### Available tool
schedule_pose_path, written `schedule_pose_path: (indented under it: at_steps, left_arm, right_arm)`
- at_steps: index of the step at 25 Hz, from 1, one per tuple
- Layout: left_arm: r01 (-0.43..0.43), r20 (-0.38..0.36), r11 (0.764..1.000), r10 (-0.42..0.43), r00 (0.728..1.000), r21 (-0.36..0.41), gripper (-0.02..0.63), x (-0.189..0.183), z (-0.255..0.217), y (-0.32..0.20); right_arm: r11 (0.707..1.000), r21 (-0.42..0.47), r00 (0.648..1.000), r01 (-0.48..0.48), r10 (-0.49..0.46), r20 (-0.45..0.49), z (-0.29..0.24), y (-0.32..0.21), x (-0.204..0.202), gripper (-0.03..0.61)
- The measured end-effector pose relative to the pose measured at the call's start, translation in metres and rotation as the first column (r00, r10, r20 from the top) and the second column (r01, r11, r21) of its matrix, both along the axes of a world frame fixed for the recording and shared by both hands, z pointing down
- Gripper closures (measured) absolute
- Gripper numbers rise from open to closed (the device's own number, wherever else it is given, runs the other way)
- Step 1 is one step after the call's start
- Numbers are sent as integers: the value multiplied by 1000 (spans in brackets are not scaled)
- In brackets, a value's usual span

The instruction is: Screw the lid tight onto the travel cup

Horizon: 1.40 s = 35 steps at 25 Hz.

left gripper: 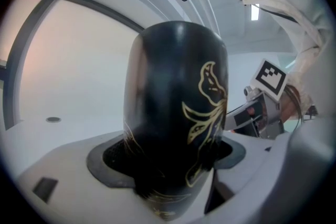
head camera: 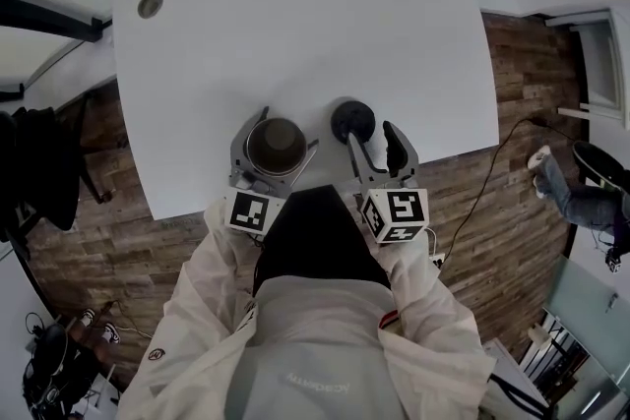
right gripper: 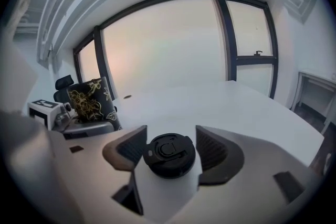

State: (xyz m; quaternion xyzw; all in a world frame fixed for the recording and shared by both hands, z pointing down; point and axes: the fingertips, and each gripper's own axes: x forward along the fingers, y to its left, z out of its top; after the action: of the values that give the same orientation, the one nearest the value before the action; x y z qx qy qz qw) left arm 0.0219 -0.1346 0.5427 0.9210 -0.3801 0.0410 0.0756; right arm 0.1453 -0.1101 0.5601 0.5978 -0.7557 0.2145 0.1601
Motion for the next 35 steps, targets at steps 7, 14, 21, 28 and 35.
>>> schedule_pose_path:
  at_steps: [7, 14, 21, 28, 35]
  left_arm:
    - [-5, 3, 1000, 5, 1000, -15, 198, 1, 1, 0]
    - [-14, 17, 1000, 15, 1000, -19, 198, 4, 3, 1]
    - [-26, 28, 1000, 26, 999, -14, 198, 5, 4, 1]
    - [-56, 66, 998, 56, 996, 6, 198, 6, 2, 3]
    - [-81, 76, 997, 80, 994, 15, 199, 4, 0, 5]
  right_arm:
    - [994, 2, 993, -112, 112, -44, 38, -19, -7, 146]
    - [985, -78, 986, -152, 146, -78, 62, -36, -12, 129]
    - [991, -58, 985, -124, 116, -129, 59, -38, -13, 130]
    - [998, 28, 998, 56, -56, 12, -27, -35, -13, 130]
    - [777, 80, 781, 625, -621, -72, -135, -16, -107, 130]
